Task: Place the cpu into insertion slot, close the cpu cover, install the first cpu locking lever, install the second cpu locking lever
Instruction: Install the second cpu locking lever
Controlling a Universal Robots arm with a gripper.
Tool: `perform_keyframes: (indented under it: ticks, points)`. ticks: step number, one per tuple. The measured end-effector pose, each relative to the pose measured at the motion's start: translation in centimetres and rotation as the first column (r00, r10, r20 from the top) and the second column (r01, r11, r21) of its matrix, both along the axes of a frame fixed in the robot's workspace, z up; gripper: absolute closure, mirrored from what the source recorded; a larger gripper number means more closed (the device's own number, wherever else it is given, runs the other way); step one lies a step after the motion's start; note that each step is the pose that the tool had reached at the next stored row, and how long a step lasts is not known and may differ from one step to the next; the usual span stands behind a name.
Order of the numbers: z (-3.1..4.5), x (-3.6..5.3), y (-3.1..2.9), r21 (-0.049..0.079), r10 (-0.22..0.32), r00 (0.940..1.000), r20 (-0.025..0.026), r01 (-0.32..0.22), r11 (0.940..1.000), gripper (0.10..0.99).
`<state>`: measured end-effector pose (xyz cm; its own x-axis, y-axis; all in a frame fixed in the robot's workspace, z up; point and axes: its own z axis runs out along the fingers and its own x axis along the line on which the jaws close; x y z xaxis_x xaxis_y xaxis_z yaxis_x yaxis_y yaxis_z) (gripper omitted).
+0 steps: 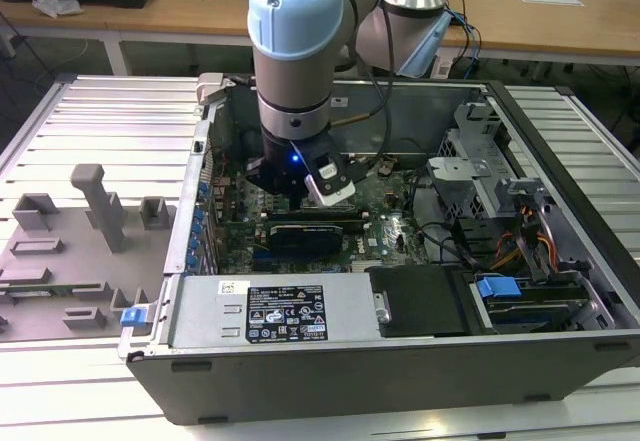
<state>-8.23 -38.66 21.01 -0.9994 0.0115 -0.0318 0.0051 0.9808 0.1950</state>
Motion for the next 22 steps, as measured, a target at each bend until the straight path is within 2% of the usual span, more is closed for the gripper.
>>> perform_keyframes:
  ticks: [5, 12, 19, 20, 22]
  points:
    - [-0.51, -0.36, 0.23, 0.002, 0.000, 1.0000, 0.0031, 0.000, 1.0000, 0.980]
    - [-1.02, -0.41, 0.45, 0.004, 0.001, 1.0000, 0.0037, -0.001, 1.0000, 0.980]
    - [-0.99, 0.16, 0.45, 0.000, 0.001, 1.0000, 0.0017, -0.001, 1.0000, 0.980]
    - [-0.91, 0.18, 0.45, -0.002, 0.001, 1.0000, 0.0019, -0.001, 1.0000, 0.980]
    - [-0.29, 0.20, 0.46, -0.005, 0.001, 1.0000, 0.0018, -0.001, 1.0000, 0.980]
